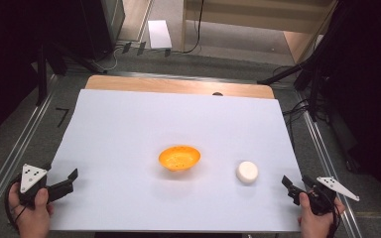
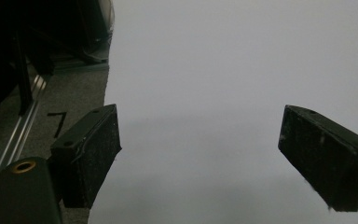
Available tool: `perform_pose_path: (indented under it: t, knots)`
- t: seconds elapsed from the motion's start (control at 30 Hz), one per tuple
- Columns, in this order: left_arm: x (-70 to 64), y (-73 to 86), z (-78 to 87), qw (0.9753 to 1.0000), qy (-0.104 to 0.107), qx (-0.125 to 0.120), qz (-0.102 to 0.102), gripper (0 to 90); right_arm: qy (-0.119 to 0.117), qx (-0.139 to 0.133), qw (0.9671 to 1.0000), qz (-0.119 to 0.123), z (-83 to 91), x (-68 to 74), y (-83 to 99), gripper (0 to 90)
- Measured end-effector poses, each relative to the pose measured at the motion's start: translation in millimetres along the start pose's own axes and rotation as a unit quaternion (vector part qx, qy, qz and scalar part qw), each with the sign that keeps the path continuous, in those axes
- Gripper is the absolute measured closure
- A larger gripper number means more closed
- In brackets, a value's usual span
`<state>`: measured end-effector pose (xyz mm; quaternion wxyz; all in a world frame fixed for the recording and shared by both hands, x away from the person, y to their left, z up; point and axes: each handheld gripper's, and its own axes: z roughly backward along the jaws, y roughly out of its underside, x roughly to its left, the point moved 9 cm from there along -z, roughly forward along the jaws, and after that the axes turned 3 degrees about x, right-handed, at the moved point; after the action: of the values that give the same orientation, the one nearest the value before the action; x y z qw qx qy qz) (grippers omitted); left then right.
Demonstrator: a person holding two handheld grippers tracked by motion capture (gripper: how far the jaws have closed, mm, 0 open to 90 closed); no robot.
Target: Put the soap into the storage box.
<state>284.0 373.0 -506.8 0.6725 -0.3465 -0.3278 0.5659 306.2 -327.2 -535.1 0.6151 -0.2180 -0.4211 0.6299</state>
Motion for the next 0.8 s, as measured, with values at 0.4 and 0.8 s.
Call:
perform_pose_path:
  t: [0.4, 0.8]
  knots:
    - [-0.5, 0.0, -0.1, 1.0000, 0.002, -0.001, -0.001, 13.2, -0.004, 0.092, 0.9952, 0.032, 6.8, 18.7, -15.7, 17.1]
    - [-0.9, 0.1, -0.1, 1.0000, 0.000, 0.000, -0.005, 13.3, -0.019, 0.216, 0.9717, 0.094, -6.0, 65.5, -15.4, 14.5]
